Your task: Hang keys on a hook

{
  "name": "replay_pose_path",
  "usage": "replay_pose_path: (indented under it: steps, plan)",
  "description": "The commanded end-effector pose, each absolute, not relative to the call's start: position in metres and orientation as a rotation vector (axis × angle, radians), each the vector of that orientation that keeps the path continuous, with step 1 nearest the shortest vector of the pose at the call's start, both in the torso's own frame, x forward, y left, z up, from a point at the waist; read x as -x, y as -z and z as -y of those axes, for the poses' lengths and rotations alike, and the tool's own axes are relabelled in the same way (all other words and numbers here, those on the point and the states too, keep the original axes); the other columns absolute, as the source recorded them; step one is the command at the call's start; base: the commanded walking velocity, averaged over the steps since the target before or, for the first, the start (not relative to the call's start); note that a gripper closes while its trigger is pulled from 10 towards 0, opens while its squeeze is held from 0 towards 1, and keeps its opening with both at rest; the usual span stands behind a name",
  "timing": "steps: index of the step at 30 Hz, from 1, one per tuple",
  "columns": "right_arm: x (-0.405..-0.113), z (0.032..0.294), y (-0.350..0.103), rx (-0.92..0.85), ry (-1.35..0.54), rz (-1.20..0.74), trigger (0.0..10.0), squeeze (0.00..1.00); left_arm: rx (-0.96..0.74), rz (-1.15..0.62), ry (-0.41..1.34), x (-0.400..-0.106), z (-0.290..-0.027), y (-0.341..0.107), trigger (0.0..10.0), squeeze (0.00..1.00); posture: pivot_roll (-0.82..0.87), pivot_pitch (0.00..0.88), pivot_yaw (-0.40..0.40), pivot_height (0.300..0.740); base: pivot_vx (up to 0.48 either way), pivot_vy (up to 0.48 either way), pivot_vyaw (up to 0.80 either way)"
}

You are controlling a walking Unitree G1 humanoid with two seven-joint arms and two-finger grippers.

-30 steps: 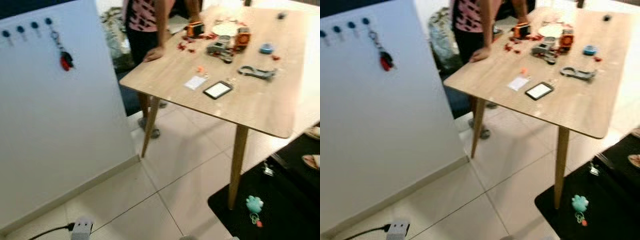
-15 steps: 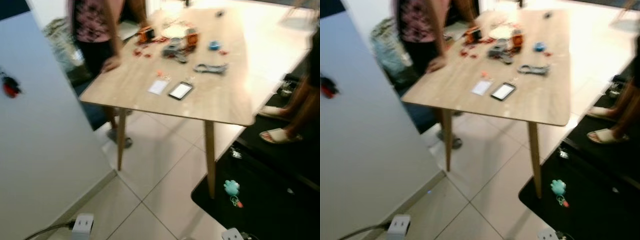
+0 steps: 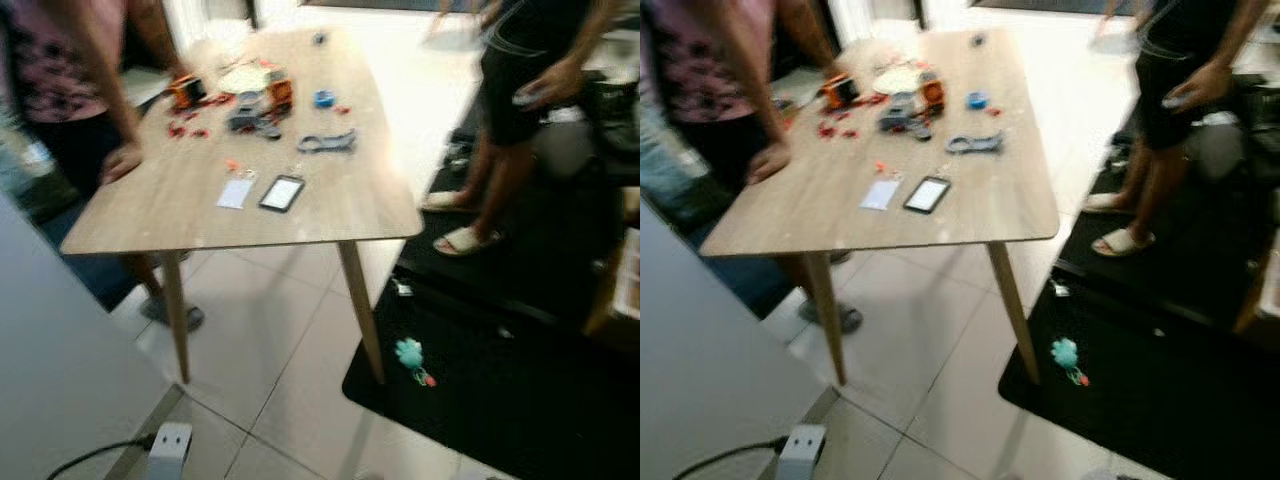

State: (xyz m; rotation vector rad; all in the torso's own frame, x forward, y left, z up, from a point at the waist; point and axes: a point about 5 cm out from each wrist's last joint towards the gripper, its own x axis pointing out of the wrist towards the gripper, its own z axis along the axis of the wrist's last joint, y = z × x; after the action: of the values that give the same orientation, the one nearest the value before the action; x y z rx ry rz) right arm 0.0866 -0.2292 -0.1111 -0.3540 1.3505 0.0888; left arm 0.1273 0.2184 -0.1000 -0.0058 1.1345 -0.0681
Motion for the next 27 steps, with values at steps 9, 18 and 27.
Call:
replay_pose_path:
  steps: [9,18,27]
  plan:
    - [-0.0907,0.2317,0.1096,0.354,-0.078,-1.335,10.0,0.00,0.001,-1.118,0.053,-0.1335,-0.2206,0.0977,10.0,0.00,-0.17,0.067,0.142,0.740,0.000,0.000,-0.80]
    - [-0.0926,0.2303,0.1094,0.345,-0.074,-1.319,10.0,0.00,0.015,-1.123,0.063,-0.1326,-0.2184,0.0984,10.0,0.00,-0.16,0.071,0.142,0.740,0.000,0.000,-0.18]
    - [-0.0943,0.2287,0.1094,0.342,-0.081,-1.314,10.0,0.00,0.028,-1.126,0.076,-0.1313,-0.2185,0.0985,10.0,0.00,-0.16,0.071,0.142,0.740,0.203,0.000,0.00]
